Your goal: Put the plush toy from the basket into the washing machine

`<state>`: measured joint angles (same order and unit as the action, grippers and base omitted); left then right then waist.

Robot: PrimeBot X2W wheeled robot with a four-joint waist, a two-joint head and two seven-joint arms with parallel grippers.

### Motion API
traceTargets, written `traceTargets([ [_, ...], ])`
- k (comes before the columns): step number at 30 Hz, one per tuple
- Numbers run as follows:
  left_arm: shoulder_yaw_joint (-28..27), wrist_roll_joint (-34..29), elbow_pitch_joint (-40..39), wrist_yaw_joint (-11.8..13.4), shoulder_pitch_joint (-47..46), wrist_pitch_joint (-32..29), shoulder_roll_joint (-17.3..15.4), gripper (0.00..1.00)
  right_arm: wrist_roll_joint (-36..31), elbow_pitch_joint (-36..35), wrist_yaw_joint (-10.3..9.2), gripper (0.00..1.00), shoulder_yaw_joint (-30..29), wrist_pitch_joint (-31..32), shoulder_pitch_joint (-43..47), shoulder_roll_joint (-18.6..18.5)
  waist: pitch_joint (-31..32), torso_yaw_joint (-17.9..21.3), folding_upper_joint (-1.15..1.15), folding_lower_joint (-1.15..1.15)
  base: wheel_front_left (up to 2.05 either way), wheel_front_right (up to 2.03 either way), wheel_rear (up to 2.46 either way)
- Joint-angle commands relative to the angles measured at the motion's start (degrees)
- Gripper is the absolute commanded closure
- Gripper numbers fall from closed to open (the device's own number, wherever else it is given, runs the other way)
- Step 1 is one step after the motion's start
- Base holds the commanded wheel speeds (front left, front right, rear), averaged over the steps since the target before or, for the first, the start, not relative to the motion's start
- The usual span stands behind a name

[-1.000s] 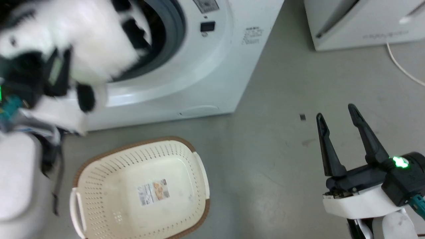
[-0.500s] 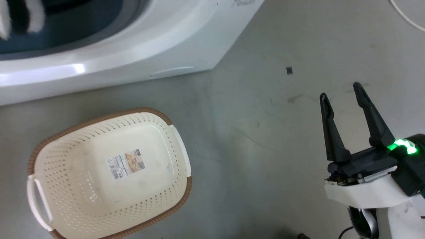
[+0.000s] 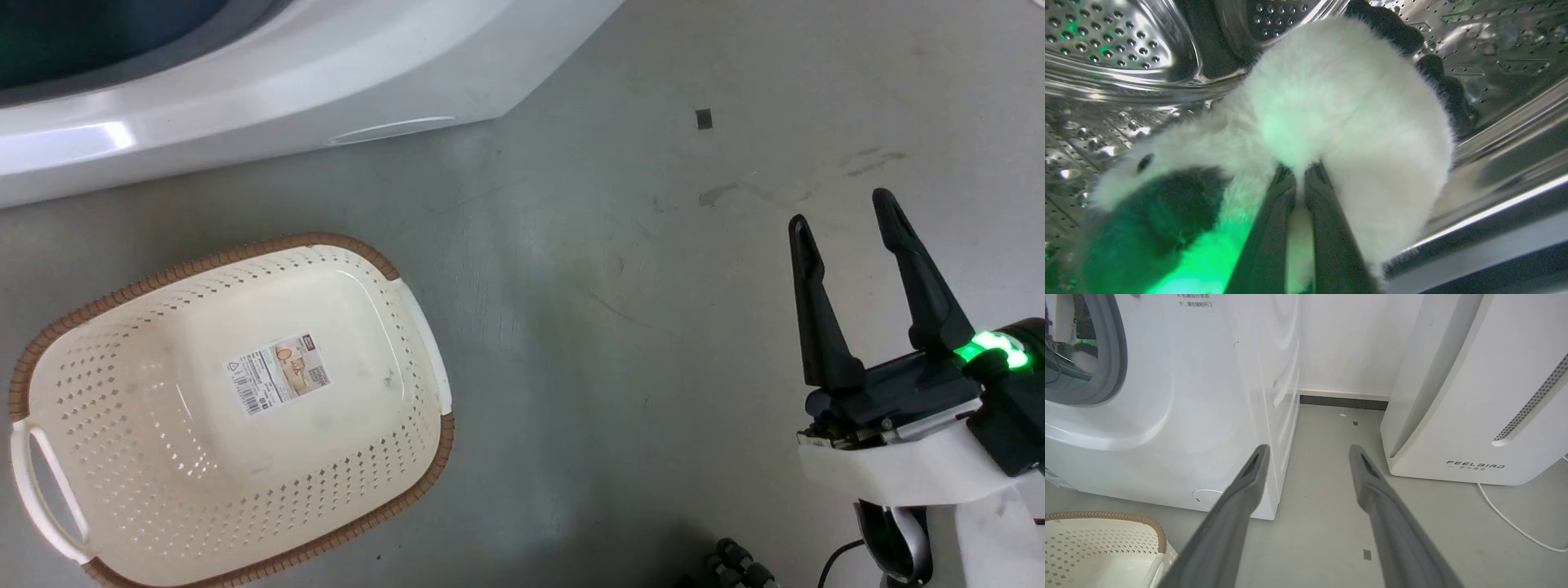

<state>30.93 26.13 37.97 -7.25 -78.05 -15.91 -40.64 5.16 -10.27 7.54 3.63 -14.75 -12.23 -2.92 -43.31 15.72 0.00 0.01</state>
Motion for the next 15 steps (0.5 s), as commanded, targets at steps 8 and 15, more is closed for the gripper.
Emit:
traceTargets([
  [8,8.81,10.23,1.95,-0.24,0.39,1.06,-1.39,1.0,-0.5,0.07,-0.05,0.0,0.73,-0.25,-1.34,0.04,-0.84,-0.83,0.0,-0.01,0.0,0.0,0.0],
  [15,9.14,13.16,6.93,-0.24,1.76,8.26,0.51,0.0,-1.34,0.68,-0.05,0.0,-0.54,-0.25,-0.96,0.04,1.86,-1.85,0.0,-0.01,0.0,0.0,0.0],
])
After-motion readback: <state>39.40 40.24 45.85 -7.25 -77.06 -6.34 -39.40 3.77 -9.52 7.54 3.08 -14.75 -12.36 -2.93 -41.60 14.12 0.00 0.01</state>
